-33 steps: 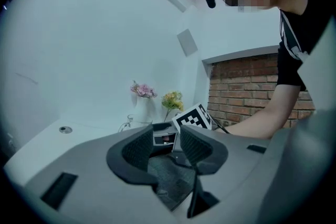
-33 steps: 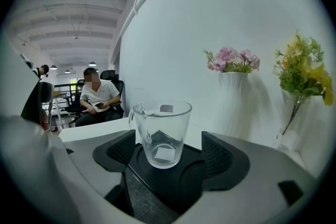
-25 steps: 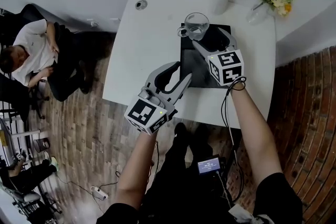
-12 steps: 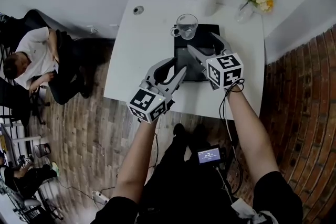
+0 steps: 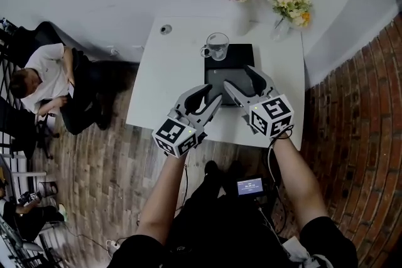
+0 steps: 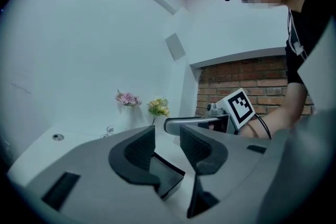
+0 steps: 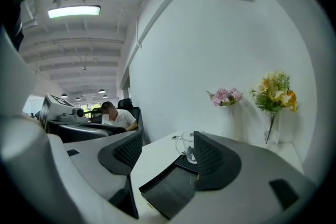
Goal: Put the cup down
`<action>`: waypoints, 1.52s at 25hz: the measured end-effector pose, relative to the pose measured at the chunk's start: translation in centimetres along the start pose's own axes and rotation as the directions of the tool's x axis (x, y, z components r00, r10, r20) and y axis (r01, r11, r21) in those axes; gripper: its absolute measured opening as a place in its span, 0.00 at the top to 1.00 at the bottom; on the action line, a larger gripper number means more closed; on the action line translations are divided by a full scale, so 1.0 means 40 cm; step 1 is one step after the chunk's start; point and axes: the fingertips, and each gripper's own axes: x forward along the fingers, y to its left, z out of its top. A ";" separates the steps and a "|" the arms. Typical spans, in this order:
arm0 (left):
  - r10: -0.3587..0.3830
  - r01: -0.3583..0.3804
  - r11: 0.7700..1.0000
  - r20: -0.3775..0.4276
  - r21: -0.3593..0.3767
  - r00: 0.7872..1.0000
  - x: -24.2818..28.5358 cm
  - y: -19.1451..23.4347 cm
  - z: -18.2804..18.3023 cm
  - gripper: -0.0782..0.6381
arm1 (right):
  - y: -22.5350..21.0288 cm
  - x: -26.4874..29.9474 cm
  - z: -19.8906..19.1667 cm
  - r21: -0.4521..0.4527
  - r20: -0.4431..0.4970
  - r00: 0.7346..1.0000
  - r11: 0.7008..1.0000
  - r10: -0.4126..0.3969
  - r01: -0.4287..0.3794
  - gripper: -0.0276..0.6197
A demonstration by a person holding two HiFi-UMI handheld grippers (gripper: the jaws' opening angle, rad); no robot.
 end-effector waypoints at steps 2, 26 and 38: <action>0.000 0.000 1.000 0.012 -0.006 1.000 -0.013 -0.016 0.008 0.68 | 0.026 -0.035 0.016 -0.008 0.018 1.000 1.000 0.003 -0.003 0.47; -0.058 0.056 0.998 0.093 0.020 0.994 -0.160 -0.173 0.101 0.69 | 0.107 -0.288 0.086 0.034 0.103 0.994 0.999 -0.046 0.042 0.92; -0.081 0.079 0.997 0.085 0.022 0.993 -0.156 -0.208 0.094 0.70 | 0.146 -0.288 0.093 -0.021 0.096 0.995 1.000 -0.016 0.018 0.94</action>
